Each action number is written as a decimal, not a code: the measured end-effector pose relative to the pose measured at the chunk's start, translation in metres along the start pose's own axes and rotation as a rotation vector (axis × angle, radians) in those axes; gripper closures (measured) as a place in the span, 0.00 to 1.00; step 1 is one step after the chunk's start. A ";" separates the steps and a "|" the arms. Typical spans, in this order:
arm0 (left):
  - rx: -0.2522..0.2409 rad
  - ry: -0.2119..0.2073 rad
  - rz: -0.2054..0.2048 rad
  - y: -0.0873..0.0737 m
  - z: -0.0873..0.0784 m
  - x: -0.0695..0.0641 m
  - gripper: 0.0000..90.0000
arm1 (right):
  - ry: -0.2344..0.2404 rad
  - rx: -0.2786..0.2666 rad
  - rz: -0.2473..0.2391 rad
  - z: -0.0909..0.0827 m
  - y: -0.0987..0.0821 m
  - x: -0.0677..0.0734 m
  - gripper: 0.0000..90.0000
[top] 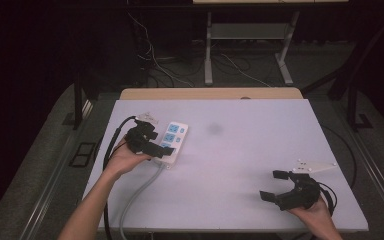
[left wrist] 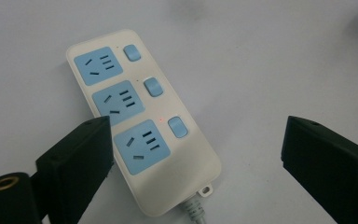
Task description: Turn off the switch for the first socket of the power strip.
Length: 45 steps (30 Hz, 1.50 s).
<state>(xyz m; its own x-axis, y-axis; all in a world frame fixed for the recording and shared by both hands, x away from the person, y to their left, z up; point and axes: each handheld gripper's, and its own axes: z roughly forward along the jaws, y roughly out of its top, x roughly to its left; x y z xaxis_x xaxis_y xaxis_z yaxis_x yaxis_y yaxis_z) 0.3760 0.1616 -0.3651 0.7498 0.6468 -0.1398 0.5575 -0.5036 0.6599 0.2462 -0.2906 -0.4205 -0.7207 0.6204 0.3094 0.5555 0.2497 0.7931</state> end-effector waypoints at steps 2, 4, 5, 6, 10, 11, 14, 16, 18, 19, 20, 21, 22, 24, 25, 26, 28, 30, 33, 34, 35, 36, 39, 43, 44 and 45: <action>0.000 0.000 0.001 0.002 0.000 0.001 0.16 | 0.000 0.001 0.000 0.000 0.000 0.000 0.01; 0.002 -0.001 0.003 0.004 0.000 0.002 0.18 | 0.000 0.002 -0.001 0.000 0.000 0.000 0.01; 0.004 -0.004 0.005 0.005 0.000 0.003 0.21 | 0.000 0.002 -0.002 0.000 0.000 0.000 0.01; 0.003 -0.005 0.004 0.005 0.000 0.003 0.26 | 0.001 0.003 -0.001 0.000 0.000 0.000 0.01; 0.004 -0.005 0.007 0.008 0.001 0.005 0.34 | 0.001 0.003 -0.001 0.000 0.000 0.000 0.01; 0.003 -0.001 0.008 0.009 0.002 0.005 0.38 | 0.001 0.004 -0.001 0.000 0.000 0.000 0.01; 0.005 0.004 0.016 0.009 0.004 0.006 0.46 | 0.002 0.005 -0.001 0.000 0.000 0.000 0.01; 0.008 0.013 0.021 0.009 0.006 0.007 0.50 | 0.001 0.006 -0.001 0.000 0.000 0.000 0.01; 0.015 0.022 0.030 0.009 0.008 0.007 0.54 | 0.001 0.006 0.000 0.000 0.000 0.000 0.01; 0.014 0.021 0.029 0.009 0.009 0.007 0.56 | 0.001 0.006 0.000 0.000 0.000 0.000 0.01; 0.014 0.020 0.029 0.009 0.009 0.007 0.58 | 0.001 0.006 -0.001 0.000 0.000 0.000 0.01; 0.015 0.021 0.035 0.009 0.010 0.008 0.60 | 0.002 0.007 0.000 0.000 0.000 0.000 0.01; 0.015 0.023 0.036 0.009 0.011 0.008 0.64 | 0.002 0.008 -0.001 0.000 -0.001 0.000 0.01; 0.018 0.021 0.038 0.009 0.014 0.008 0.66 | 0.002 0.009 -0.001 0.000 -0.001 0.000 0.01; 0.021 0.021 0.036 0.009 0.015 0.008 0.68 | 0.002 0.009 0.000 0.000 -0.001 0.000 0.01; 0.024 0.019 0.037 0.009 0.016 0.009 0.70 | 0.002 0.009 0.000 0.000 -0.001 0.000 0.01; 0.026 0.012 0.032 0.009 0.018 0.010 0.74 | 0.001 0.009 0.000 0.000 -0.001 0.000 0.01; 0.030 0.007 0.033 0.009 0.019 0.011 0.77 | 0.002 0.009 0.000 0.000 -0.001 0.000 0.01; 0.030 0.005 0.031 0.009 0.021 0.013 0.82 | 0.004 0.011 -0.002 0.001 -0.001 0.000 0.01; 0.028 0.006 0.029 0.009 0.022 0.013 0.83 | 0.004 0.011 -0.002 0.000 -0.001 0.000 0.01; 0.029 0.005 0.026 0.009 0.022 0.014 0.86 | 0.004 0.011 -0.002 0.001 -0.001 0.000 0.01; 0.029 0.006 0.023 0.009 0.023 0.014 0.87 | 0.004 0.011 -0.002 0.001 -0.001 0.000 0.01; 0.032 0.003 0.017 0.008 0.025 0.016 0.92 | 0.004 0.012 -0.003 0.000 -0.002 0.000 0.01; 0.042 -0.006 0.008 0.008 0.028 0.018 0.99 | 0.004 0.010 -0.004 0.000 -0.002 0.000 0.01; 0.044 -0.006 0.007 0.008 0.029 0.019 0.99 | 0.004 0.010 -0.004 0.000 -0.002 0.000 0.01; 0.047 -0.008 0.008 0.008 0.029 0.019 0.99 | 0.004 0.011 -0.003 0.000 -0.002 0.000 0.01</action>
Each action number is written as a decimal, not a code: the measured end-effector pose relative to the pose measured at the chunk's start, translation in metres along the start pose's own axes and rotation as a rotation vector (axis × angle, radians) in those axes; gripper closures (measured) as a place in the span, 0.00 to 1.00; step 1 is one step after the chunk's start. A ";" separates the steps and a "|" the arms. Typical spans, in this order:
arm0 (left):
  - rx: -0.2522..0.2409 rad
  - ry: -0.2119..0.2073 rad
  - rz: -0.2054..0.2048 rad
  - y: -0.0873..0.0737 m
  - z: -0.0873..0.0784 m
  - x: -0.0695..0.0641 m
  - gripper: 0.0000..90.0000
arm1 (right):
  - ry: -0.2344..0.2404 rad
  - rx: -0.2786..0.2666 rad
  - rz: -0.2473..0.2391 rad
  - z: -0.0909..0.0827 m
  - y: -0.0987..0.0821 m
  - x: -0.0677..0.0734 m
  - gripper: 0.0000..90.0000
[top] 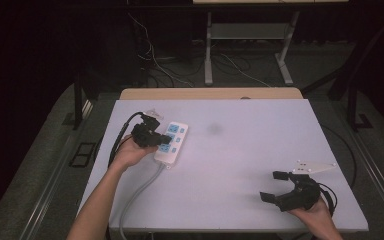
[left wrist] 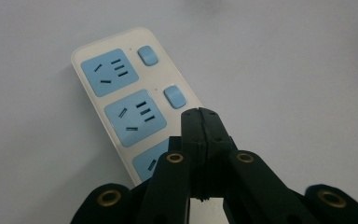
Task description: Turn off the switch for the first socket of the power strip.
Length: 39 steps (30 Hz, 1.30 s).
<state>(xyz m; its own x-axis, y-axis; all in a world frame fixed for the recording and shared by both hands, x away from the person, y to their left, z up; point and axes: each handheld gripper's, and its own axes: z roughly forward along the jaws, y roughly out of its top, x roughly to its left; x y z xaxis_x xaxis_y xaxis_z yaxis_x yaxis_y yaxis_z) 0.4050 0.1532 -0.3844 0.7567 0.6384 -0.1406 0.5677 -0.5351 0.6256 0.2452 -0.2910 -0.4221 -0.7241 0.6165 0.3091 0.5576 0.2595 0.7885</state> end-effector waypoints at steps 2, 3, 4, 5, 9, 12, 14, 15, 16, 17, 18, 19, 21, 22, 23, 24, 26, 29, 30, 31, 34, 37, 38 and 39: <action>0.004 0.001 -0.003 0.000 0.001 0.000 0.99 | 0.000 0.001 0.000 0.000 0.000 0.000 0.01; 0.002 0.000 -0.002 0.000 0.002 0.001 0.99 | 0.000 0.002 -0.001 0.000 0.000 0.000 0.01; 0.002 0.000 -0.002 0.000 0.003 0.001 0.99 | 0.000 0.002 -0.001 0.000 0.000 0.000 0.01; 0.004 0.001 -0.005 0.000 0.004 0.001 0.99 | 0.000 0.002 -0.001 0.000 0.000 0.000 0.01; 0.014 -0.004 -0.004 0.000 0.007 0.002 0.99 | 0.000 0.003 -0.001 0.000 0.000 0.000 0.01; 0.018 -0.007 -0.004 -0.001 0.010 0.002 0.99 | 0.001 0.004 -0.002 0.000 0.000 0.000 0.01; 0.024 -0.011 0.000 -0.001 0.012 0.002 0.99 | 0.002 0.005 -0.002 0.001 0.000 0.000 0.01; 0.029 -0.012 0.002 0.000 0.013 0.001 0.99 | 0.002 0.007 -0.003 0.001 0.000 0.000 0.01; 0.030 -0.014 0.001 0.000 0.014 0.001 0.99 | 0.002 0.008 -0.004 0.001 0.000 0.000 0.01; 0.037 -0.014 0.007 0.000 0.014 0.001 0.99 | 0.002 0.009 -0.003 0.001 0.000 0.000 0.01; 0.037 -0.017 0.007 0.000 0.015 0.000 0.99 | 0.002 0.010 -0.004 0.001 0.000 0.000 0.01; 0.039 -0.018 0.011 0.000 0.016 0.000 0.99 | 0.003 0.010 -0.004 0.001 0.000 0.000 0.01; 0.044 -0.022 0.011 0.000 0.018 -0.001 0.99 | 0.003 0.011 -0.004 0.001 0.000 0.000 0.01; 0.046 -0.025 0.011 0.000 0.018 -0.002 0.99 | 0.003 0.011 -0.004 0.001 0.000 0.000 0.01; 0.050 -0.026 0.015 0.000 0.019 -0.002 0.99 | 0.004 0.011 -0.004 0.001 0.000 0.000 0.01; 0.059 -0.027 0.019 0.000 0.020 -0.003 0.99 | 0.004 0.012 -0.004 0.001 0.000 0.000 0.01; 0.063 -0.029 0.021 0.000 0.022 -0.004 0.99 | 0.004 0.012 -0.005 0.001 0.000 0.000 0.01; 0.066 -0.031 0.024 0.000 0.024 -0.004 0.99 | 0.005 0.013 -0.004 0.001 -0.001 0.000 0.01; 0.067 -0.031 0.025 0.000 0.025 -0.005 0.99 | 0.005 0.014 -0.005 0.001 -0.001 0.000 0.01; 0.068 -0.030 0.026 0.000 0.025 -0.005 0.99 | 0.005 0.014 -0.006 0.001 -0.001 0.000 0.01; 0.068 -0.029 0.024 0.000 0.027 -0.005 0.99 | 0.006 0.016 -0.006 0.002 -0.001 0.000 0.01; 0.081 -0.028 0.028 0.000 0.029 -0.005 0.99 | 0.007 0.018 -0.008 0.002 -0.001 0.000 0.01; 0.081 -0.033 0.027 0.000 0.029 -0.005 0.99 | 0.007 0.018 -0.008 0.002 -0.001 0.000 0.01; 0.079 -0.033 0.027 -0.001 0.029 -0.005 0.99 | 0.007 0.019 -0.008 0.002 -0.001 0.000 0.01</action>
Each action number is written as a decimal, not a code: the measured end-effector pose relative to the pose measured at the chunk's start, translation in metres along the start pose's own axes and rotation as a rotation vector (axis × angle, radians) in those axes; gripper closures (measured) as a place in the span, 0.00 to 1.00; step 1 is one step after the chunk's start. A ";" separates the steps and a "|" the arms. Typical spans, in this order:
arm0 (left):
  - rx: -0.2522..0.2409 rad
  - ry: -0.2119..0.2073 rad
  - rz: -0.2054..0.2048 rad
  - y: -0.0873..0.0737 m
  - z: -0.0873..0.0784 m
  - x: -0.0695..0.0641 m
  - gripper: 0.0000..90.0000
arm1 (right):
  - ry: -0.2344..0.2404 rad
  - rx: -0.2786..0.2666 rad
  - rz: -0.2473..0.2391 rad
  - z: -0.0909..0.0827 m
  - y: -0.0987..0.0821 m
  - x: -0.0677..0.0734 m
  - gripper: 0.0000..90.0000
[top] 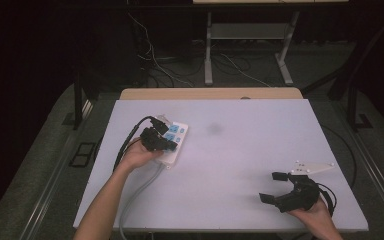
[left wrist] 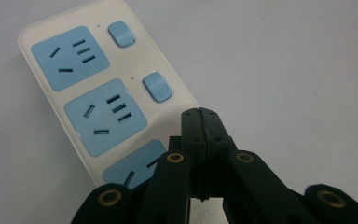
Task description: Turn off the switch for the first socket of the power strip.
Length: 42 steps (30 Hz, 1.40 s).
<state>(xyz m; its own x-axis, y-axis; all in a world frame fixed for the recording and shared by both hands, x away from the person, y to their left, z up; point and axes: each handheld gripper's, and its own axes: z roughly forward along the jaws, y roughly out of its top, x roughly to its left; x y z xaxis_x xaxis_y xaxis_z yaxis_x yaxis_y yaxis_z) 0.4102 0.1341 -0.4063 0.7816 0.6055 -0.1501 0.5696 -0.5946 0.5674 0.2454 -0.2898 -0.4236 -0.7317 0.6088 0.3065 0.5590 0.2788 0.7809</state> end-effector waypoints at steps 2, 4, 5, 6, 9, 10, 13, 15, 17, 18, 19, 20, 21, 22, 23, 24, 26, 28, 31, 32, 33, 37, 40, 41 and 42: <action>-0.002 0.003 0.002 0.000 0.000 0.000 0.99 | 0.000 0.000 0.000 0.000 0.000 0.000 0.01; -0.003 0.001 0.000 0.000 0.000 0.000 0.99 | 0.001 0.003 0.002 0.001 0.000 0.000 0.01; -0.004 0.002 -0.001 0.000 0.000 0.000 0.99 | 0.002 0.005 0.003 0.001 0.000 0.000 0.01; -0.003 0.003 0.000 0.000 0.000 0.000 0.99 | 0.002 0.005 0.002 0.001 0.000 0.000 0.01; -0.003 0.003 0.006 -0.001 0.000 0.000 0.99 | -0.002 0.007 0.002 0.001 0.000 0.000 0.01; -0.008 0.005 0.006 -0.001 0.000 0.000 0.99 | -0.005 0.009 0.002 0.001 0.000 0.000 0.01; -0.023 0.009 0.001 -0.004 0.000 0.000 0.99 | -0.008 0.012 0.005 0.001 0.000 -0.001 0.01; -0.033 0.009 -0.008 -0.005 0.000 0.000 1.00 | -0.007 0.011 0.007 0.001 0.000 -0.001 0.01; -0.038 0.006 -0.022 -0.006 0.000 0.000 1.00 | -0.008 0.011 0.008 0.001 0.000 -0.001 0.01; -0.038 0.006 -0.030 -0.006 0.000 0.000 1.00 | -0.008 0.011 0.008 0.001 0.000 -0.001 0.01; -0.035 0.006 -0.032 -0.006 0.000 0.000 1.00 | -0.009 0.012 0.008 0.001 0.000 -0.001 0.01; -0.034 0.007 -0.031 -0.006 0.000 0.000 1.00 | -0.009 0.012 0.007 0.001 -0.001 -0.001 0.01; -0.036 0.009 -0.030 -0.006 0.000 0.000 1.00 | -0.010 0.012 0.008 0.001 -0.001 -0.001 0.01; -0.036 0.012 -0.027 -0.006 0.000 0.000 1.00 | -0.011 0.012 0.008 0.001 -0.001 -0.001 0.01; -0.038 0.015 -0.026 -0.006 0.000 -0.001 1.00 | -0.011 0.012 0.010 0.001 -0.001 -0.001 0.01; -0.038 0.015 -0.026 -0.006 0.000 -0.001 1.00 | -0.012 0.011 0.011 0.000 -0.001 -0.001 0.01; -0.033 0.016 -0.031 -0.006 0.000 -0.001 1.00 | -0.012 0.006 0.013 0.000 -0.001 -0.002 0.01; -0.024 0.013 -0.050 -0.005 0.001 0.000 1.00 | -0.012 0.007 0.014 0.000 0.000 -0.002 0.01; -0.014 0.030 -0.036 -0.004 0.001 -0.003 1.00 | -0.014 0.007 0.015 0.001 0.000 -0.001 0.01; -0.014 0.043 -0.021 -0.004 0.001 -0.004 1.00 | -0.015 0.008 0.016 0.001 -0.001 -0.001 0.01; -0.013 0.052 -0.018 -0.003 0.001 -0.006 1.00 | -0.015 0.008 0.016 0.001 -0.001 -0.001 0.01; -0.011 0.038 -0.042 -0.003 0.001 -0.004 1.00 | -0.017 0.005 0.018 0.000 -0.001 -0.001 0.01; -0.009 0.037 -0.057 -0.002 0.001 -0.003 1.00 | -0.018 0.003 0.017 0.000 -0.001 -0.001 0.01; -0.009 0.034 -0.065 -0.002 0.001 -0.003 1.00 | -0.020 0.003 0.019 0.000 -0.001 -0.002 0.01; -0.008 0.031 -0.072 -0.002 0.001 -0.002 1.00 | -0.021 0.004 0.023 -0.001 -0.001 -0.002 0.01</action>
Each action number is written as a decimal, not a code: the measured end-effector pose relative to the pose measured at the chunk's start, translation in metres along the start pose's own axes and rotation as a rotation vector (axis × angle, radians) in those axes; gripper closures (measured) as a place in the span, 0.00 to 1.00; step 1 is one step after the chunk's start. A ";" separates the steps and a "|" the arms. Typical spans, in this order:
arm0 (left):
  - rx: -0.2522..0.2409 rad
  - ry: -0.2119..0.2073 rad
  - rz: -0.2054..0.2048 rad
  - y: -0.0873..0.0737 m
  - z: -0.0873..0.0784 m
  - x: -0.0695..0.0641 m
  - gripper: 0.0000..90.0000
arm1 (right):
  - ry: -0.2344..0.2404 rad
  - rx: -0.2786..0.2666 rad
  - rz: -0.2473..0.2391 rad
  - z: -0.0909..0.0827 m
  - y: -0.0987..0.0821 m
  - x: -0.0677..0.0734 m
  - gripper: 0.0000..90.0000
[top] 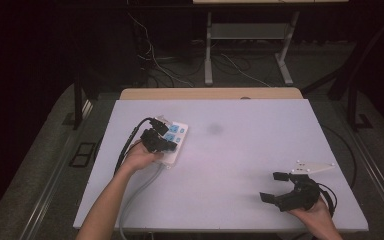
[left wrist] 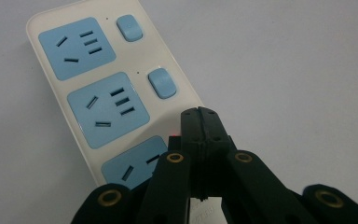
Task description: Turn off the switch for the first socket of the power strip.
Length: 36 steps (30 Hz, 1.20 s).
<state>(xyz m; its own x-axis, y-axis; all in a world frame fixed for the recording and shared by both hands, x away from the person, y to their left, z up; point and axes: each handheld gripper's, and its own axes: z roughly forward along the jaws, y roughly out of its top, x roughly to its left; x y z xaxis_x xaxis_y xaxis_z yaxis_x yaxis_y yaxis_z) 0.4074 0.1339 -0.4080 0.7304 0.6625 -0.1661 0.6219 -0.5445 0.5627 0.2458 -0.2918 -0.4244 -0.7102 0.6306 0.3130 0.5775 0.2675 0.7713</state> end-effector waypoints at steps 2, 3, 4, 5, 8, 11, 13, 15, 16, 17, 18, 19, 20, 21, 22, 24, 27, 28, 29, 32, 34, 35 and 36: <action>0.000 -0.010 -0.013 0.000 0.000 0.001 1.00 | -0.001 -0.005 0.001 -0.001 0.000 -0.001 0.01; -0.003 -0.009 -0.014 -0.001 0.000 0.001 1.00 | -0.001 -0.004 0.003 -0.001 0.000 -0.002 0.01; -0.005 -0.008 -0.014 -0.001 0.000 0.001 1.00 | -0.002 -0.004 0.005 -0.001 0.000 -0.002 0.01; -0.005 -0.006 -0.012 -0.001 0.000 0.001 1.00 | -0.002 -0.005 0.005 -0.001 0.000 -0.002 0.01; -0.001 0.006 -0.003 0.001 -0.001 -0.001 0.99 | -0.002 -0.004 0.005 -0.001 0.000 -0.002 0.01; 0.002 0.056 0.024 0.003 -0.005 -0.004 0.99 | -0.003 -0.007 0.004 -0.001 0.000 -0.001 0.01; 0.001 0.053 0.026 0.002 -0.006 -0.003 0.99 | -0.005 -0.007 0.004 -0.001 0.000 -0.001 0.01; -0.008 0.052 0.024 0.001 -0.009 -0.002 0.99 | -0.006 -0.010 0.004 -0.002 0.000 -0.002 0.01; -0.018 0.053 0.021 0.001 -0.011 -0.002 0.99 | -0.007 -0.012 0.006 -0.003 0.000 -0.001 0.01; -0.026 0.052 0.022 0.001 -0.013 -0.002 0.99 | -0.007 -0.013 0.006 -0.003 0.000 -0.002 0.01; -0.034 0.050 0.021 0.001 -0.015 -0.002 0.99 | -0.008 -0.012 0.006 -0.003 0.000 -0.002 0.01; -0.038 0.052 0.022 0.001 -0.017 -0.002 0.99 | -0.008 -0.012 0.006 -0.003 0.000 -0.002 0.01; -0.045 0.056 0.020 0.001 -0.018 -0.002 0.99 | -0.008 -0.011 0.006 -0.003 0.000 -0.002 0.01; -0.052 0.056 0.016 0.001 -0.020 -0.002 0.99 | -0.008 -0.012 0.006 -0.003 0.000 -0.002 0.01; -0.055 0.056 0.020 0.001 -0.022 -0.002 0.99 | -0.008 -0.012 0.006 -0.003 0.000 -0.002 0.01; -0.066 0.059 0.018 0.000 -0.025 -0.001 0.99 | -0.007 -0.012 0.006 -0.002 0.000 -0.002 0.01; -0.084 0.060 0.012 -0.001 -0.030 -0.002 0.99 | -0.008 -0.010 0.004 -0.002 0.000 -0.001 0.01; -0.087 0.062 0.016 -0.001 -0.032 -0.002 0.99 | -0.008 -0.010 0.004 -0.002 0.000 -0.001 0.01; -0.089 0.064 0.018 -0.001 -0.033 -0.002 0.99 | -0.009 -0.011 0.005 -0.003 0.000 -0.001 0.01; -0.106 0.064 0.016 -0.002 -0.039 -0.004 0.99 | -0.009 -0.013 0.005 -0.003 0.000 -0.001 0.01; -0.112 0.067 0.021 -0.003 -0.042 -0.005 0.99 | -0.009 -0.013 0.002 -0.003 0.000 -0.001 0.01; -0.115 0.067 0.020 -0.003 -0.044 -0.006 0.99 | -0.009 -0.013 0.002 -0.003 0.000 -0.001 0.01; -0.122 0.067 0.018 -0.004 -0.046 -0.007 0.98 | -0.008 -0.014 0.001 -0.003 0.001 0.000 0.01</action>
<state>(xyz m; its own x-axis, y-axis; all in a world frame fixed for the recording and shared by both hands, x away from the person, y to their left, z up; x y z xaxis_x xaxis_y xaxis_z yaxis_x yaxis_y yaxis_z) 0.3875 0.1549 -0.3720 0.7181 0.6883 -0.1026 0.5669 -0.4931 0.6600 0.2452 -0.2940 -0.4225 -0.7060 0.6371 0.3093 0.5727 0.2566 0.7786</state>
